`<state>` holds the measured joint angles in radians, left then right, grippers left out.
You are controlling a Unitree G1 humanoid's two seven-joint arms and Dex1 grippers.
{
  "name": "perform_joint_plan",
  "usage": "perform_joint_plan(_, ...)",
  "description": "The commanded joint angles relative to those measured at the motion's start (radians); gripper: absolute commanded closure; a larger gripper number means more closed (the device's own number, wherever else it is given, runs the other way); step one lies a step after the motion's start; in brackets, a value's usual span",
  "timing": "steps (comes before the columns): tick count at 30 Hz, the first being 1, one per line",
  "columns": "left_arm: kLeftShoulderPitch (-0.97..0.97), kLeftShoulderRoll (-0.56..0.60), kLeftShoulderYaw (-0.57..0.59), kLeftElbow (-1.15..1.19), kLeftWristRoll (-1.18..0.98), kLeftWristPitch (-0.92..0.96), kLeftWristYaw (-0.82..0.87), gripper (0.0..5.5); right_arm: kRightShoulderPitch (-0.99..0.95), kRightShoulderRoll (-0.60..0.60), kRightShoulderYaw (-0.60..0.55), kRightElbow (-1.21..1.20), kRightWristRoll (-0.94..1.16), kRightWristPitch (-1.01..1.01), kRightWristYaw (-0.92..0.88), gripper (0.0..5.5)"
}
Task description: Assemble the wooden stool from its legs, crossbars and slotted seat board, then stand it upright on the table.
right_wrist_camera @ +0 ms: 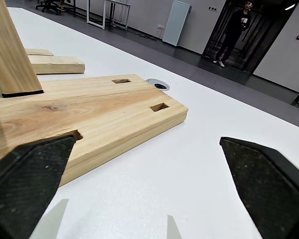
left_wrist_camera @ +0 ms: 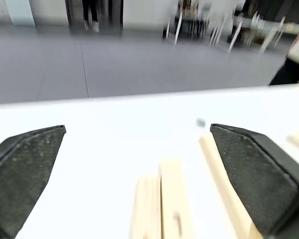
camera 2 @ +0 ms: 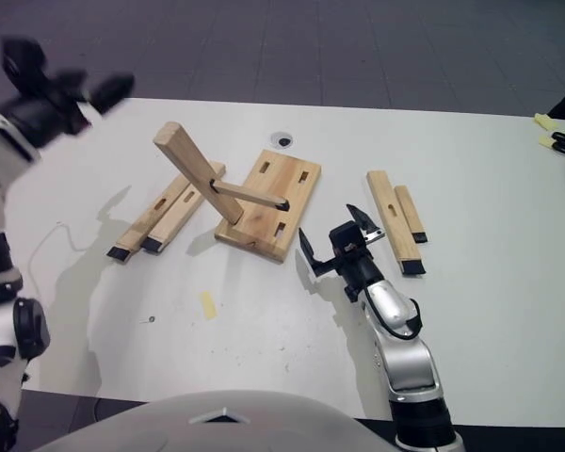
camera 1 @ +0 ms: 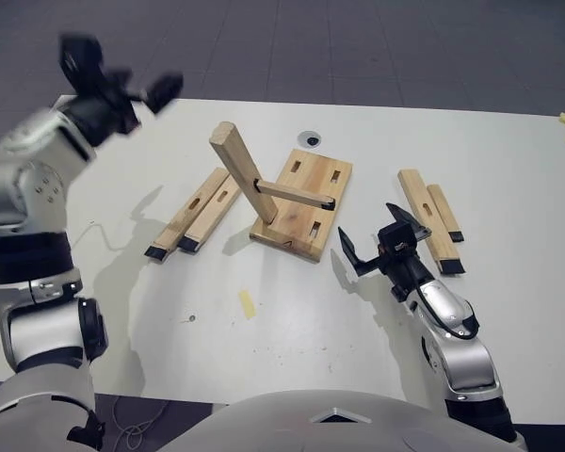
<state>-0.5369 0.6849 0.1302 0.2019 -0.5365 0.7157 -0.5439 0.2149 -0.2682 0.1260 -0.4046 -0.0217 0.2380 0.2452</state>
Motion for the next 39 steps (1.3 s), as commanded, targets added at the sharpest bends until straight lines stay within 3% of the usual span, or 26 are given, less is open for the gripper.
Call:
perform_joint_plan(1, 0.065, 0.072, -0.081, 0.052, 0.081, -0.067, -0.174, 0.12, 0.009, -0.001, -0.01, -0.004, -0.007, 0.003, -0.004, 0.1)
perform_joint_plan(12, 0.15, 0.098, -0.228, 0.207, 0.333, -0.247, -0.306, 0.12, 0.006, -0.002, -0.018, -0.017, -0.01, 0.01, -0.015, 0.1)
perform_joint_plan(27, 0.093, 0.108, -0.187, 0.381, 0.438, -0.333, -0.302, 0.12, -0.008, 0.0, -0.018, -0.012, -0.015, 0.01, -0.011, 0.1)
perform_joint_plan(33, 0.158, 0.126, -0.221, 0.314, 0.44, -0.319, -0.431, 1.06, -0.01, 0.003, -0.018, -0.008, -0.014, 0.01, -0.01, 0.1)
perform_joint_plan(39, 0.132, 0.111, -0.237, 0.393, 0.475, -0.351, -0.437, 2.15, -0.009, 0.01, -0.025, -0.008, -0.015, 0.013, -0.02, 0.1)
